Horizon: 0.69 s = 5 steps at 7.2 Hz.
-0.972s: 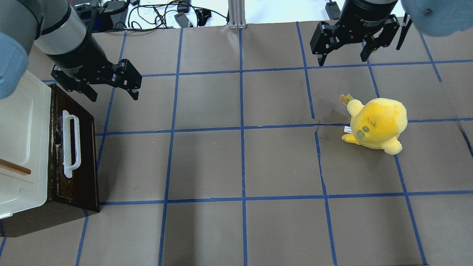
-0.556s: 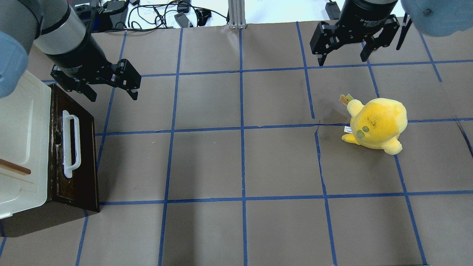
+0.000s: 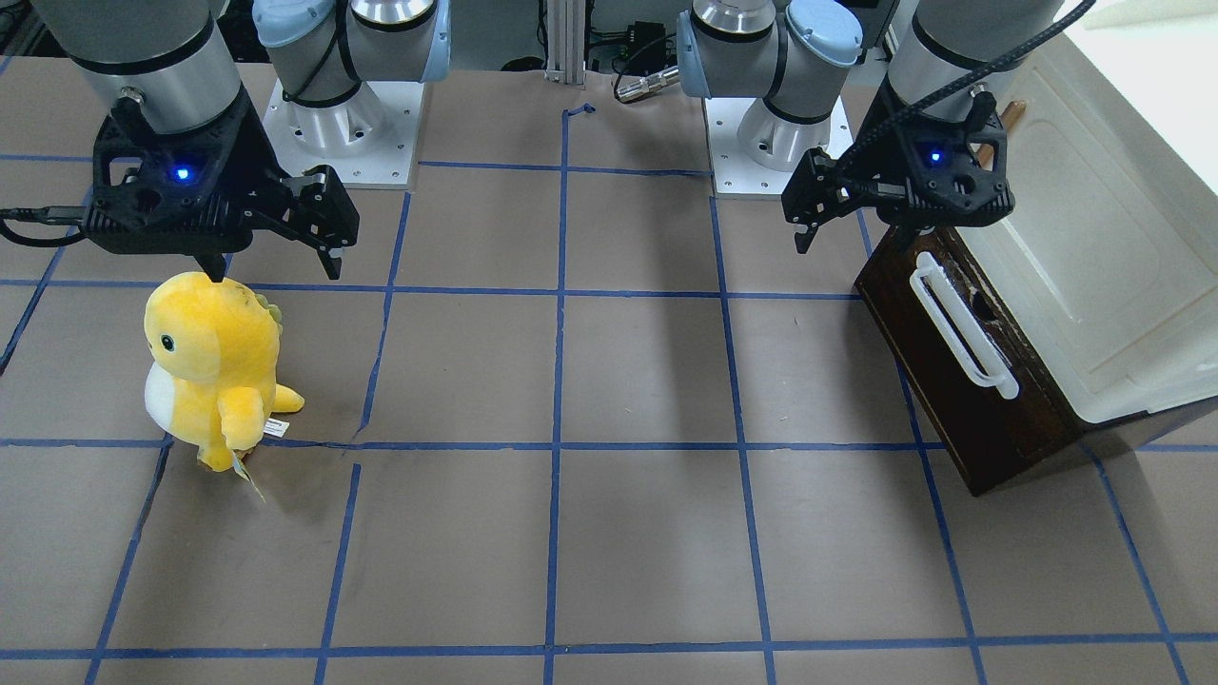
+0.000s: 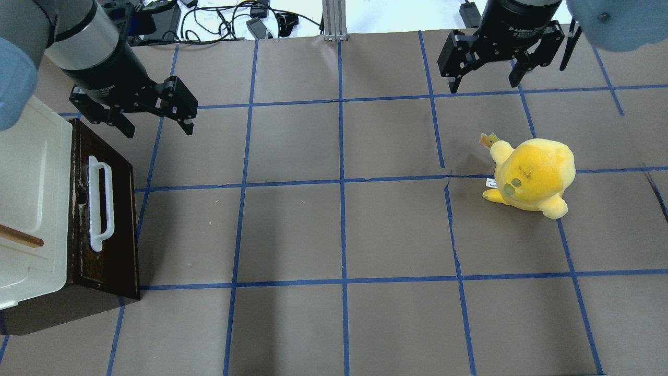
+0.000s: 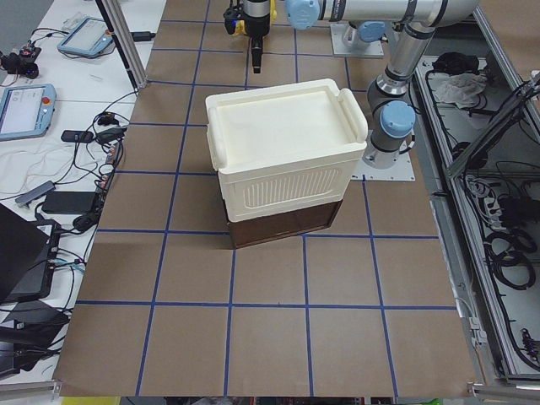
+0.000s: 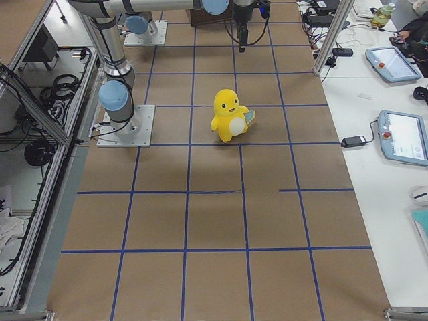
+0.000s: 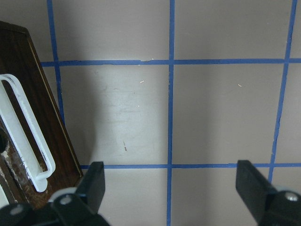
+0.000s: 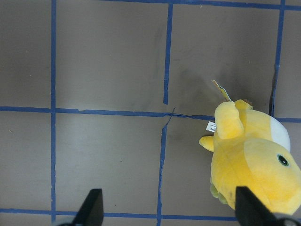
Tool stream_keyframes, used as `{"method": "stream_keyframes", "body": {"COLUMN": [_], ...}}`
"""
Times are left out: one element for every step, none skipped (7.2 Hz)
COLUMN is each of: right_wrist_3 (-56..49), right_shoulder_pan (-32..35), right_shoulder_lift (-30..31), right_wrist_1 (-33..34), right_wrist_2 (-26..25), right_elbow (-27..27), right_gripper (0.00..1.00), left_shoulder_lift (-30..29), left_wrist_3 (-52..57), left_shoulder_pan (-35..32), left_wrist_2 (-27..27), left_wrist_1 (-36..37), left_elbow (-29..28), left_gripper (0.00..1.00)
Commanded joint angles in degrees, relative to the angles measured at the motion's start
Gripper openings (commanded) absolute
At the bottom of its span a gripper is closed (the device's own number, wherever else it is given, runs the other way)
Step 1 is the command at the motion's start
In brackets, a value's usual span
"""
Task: Pull drawer sideways
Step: 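Move the left gripper down to the white drawer handle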
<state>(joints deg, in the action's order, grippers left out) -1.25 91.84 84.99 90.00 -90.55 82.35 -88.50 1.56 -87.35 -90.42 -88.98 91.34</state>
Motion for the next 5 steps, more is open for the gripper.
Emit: {"method": "stream_keyframes", "body": {"right_wrist_3": [0.02,0.02,0.02,0.02,0.02], "right_shoulder_pan": [0.0,0.0,0.0,0.0,0.0], "right_shoulder_lift": [0.0,0.0,0.0,0.0,0.0], "right_wrist_1": [0.0,0.0,0.0,0.0,0.0], "right_wrist_2": [-0.06,0.03,0.03,-0.06,0.03], "right_elbow": [0.0,0.0,0.0,0.0,0.0], "right_gripper": [1.0,1.0,1.0,1.0,1.0], "left_shoulder_lift": [-1.05,-1.93,-2.72,-3.69,-5.35], "left_wrist_3": [-3.03,-5.14,-8.91,-10.08,-12.09], "left_shoulder_pan": [-0.1,-0.54,-0.54,-0.54,-0.54], "left_wrist_2": [-4.28,-11.29,-11.44,-12.06,-11.89], "left_wrist_1": [2.05,2.4,2.41,2.84,9.37], "left_elbow": [0.94,1.72,3.38,5.23,7.16], "left_gripper": [1.0,1.0,1.0,1.0,1.0]}}
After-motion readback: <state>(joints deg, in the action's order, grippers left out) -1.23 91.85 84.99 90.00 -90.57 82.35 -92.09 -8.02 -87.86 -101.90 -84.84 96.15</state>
